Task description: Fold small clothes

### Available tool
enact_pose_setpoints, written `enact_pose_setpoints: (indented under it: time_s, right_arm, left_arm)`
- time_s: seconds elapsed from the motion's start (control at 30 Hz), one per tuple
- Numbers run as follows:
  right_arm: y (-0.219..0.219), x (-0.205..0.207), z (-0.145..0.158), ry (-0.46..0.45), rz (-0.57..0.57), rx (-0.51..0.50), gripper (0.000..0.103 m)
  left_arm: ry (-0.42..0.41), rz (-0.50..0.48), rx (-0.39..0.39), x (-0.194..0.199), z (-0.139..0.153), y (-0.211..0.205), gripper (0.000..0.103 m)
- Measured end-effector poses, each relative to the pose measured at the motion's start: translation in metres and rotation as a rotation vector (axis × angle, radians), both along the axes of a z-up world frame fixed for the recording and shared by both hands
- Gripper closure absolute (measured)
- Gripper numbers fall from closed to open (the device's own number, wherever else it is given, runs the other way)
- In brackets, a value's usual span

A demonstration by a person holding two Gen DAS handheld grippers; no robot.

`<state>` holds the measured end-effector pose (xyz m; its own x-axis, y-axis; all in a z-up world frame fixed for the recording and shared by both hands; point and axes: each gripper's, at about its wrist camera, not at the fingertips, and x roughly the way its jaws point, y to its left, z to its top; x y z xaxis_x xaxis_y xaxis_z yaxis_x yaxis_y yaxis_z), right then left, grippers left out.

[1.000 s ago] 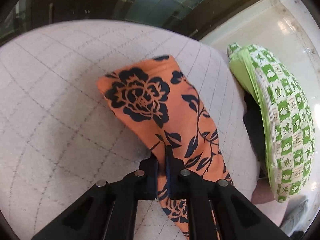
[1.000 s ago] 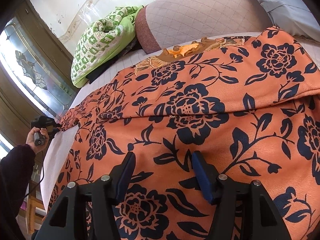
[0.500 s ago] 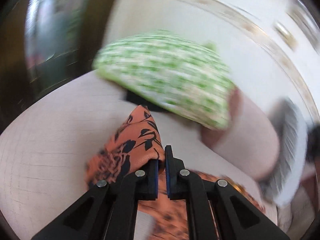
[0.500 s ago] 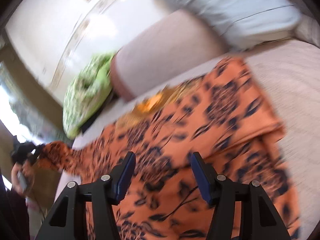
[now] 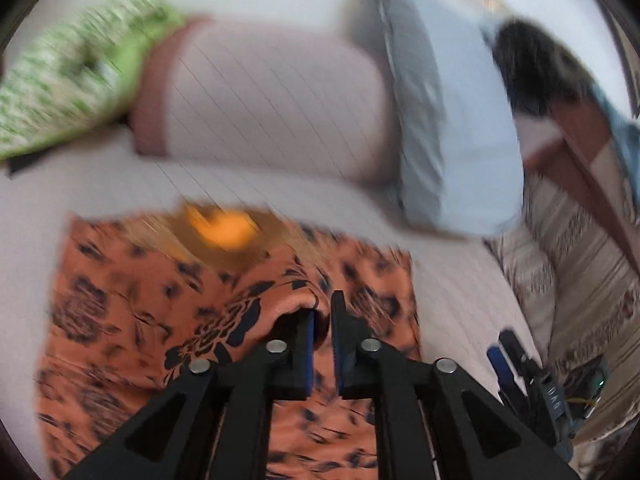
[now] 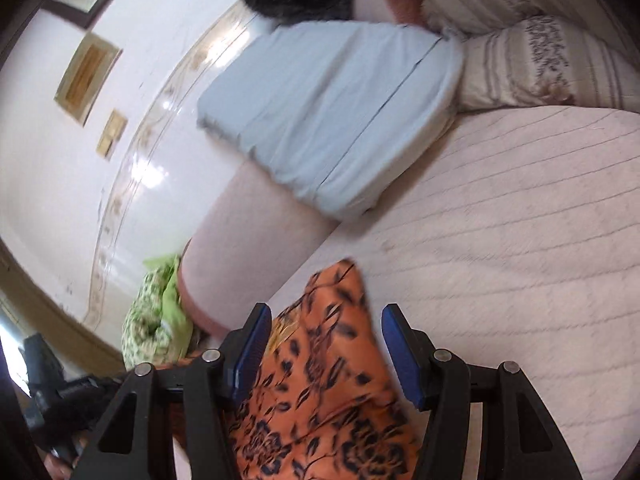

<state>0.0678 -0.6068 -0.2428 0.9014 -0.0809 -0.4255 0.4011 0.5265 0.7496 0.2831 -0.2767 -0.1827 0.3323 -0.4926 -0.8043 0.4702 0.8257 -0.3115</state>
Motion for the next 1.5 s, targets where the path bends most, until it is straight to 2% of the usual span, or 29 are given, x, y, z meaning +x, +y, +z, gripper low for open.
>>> enact_pose_setpoints:
  time_s: [0.07,0.17,0.33,0.5,0.63,0.73,0.9,0.97,1.1,1.2,1.23,1.27,1.37,1.43,1.5]
  right_arm:
    - [-0.006,0.001,-0.006,-0.004,-0.001,0.058,0.042]
    - [-0.013,0.002,-0.014,-0.020,0.013,0.140,0.041]
    - [0.000,0.009,-0.014,-0.002,0.056,0.121,0.041]
    - [0.008,0.010,-0.012,-0.002,0.057,0.108,0.041]
    - [0.007,0.011,-0.012,0.001,0.064,0.101,0.041]
    - [0.005,0.012,-0.013,0.002,0.072,0.107,0.041]
    - [0.001,0.012,-0.017,-0.001,0.080,0.142,0.041]
    - [0.000,0.010,-0.017,-0.006,0.079,0.147,0.041]
    - [-0.002,0.008,-0.016,-0.010,0.080,0.147,0.041]
    - [-0.006,0.007,-0.017,-0.011,0.078,0.156,0.041]
    - [-0.007,0.006,-0.018,-0.013,0.077,0.162,0.041]
    - [-0.007,0.006,-0.018,-0.016,0.077,0.168,0.041]
    - [-0.009,0.005,-0.018,-0.021,0.079,0.169,0.041]
    - [-0.010,0.003,-0.017,-0.023,0.077,0.165,0.041]
    - [-0.013,0.001,-0.017,-0.026,0.069,0.166,0.041]
  left_arm:
    - [0.065,-0.025,0.014,-0.010,-0.015,-0.012,0.059]
    - [0.047,-0.019,-0.038,-0.022,-0.013,0.000,0.046]
    - [-0.060,0.023,-0.158,-0.034,0.009,0.048,0.025]
    - [-0.054,0.023,-0.165,-0.020,0.021,0.044,0.024]
    - [-0.063,0.014,-0.100,-0.020,0.019,0.041,0.024]
    - [0.013,0.053,-0.064,-0.016,-0.005,0.052,0.024]
    - [0.217,0.159,0.025,-0.003,-0.067,0.066,0.024]
    - [0.244,0.186,0.032,0.003,-0.081,0.066,0.024]
    - [0.241,0.176,-0.015,0.008,-0.088,0.058,0.024]
    - [0.256,0.121,-0.013,0.007,-0.090,0.045,0.026]
    - [0.250,0.109,-0.007,0.006,-0.090,0.041,0.035]
    - [0.251,0.095,-0.001,0.005,-0.088,0.038,0.051]
    - [0.250,0.047,0.022,0.003,-0.086,0.025,0.079]
    - [0.230,0.026,0.043,0.000,-0.079,0.014,0.088]
    - [0.231,0.007,0.020,0.000,-0.069,0.002,0.089]
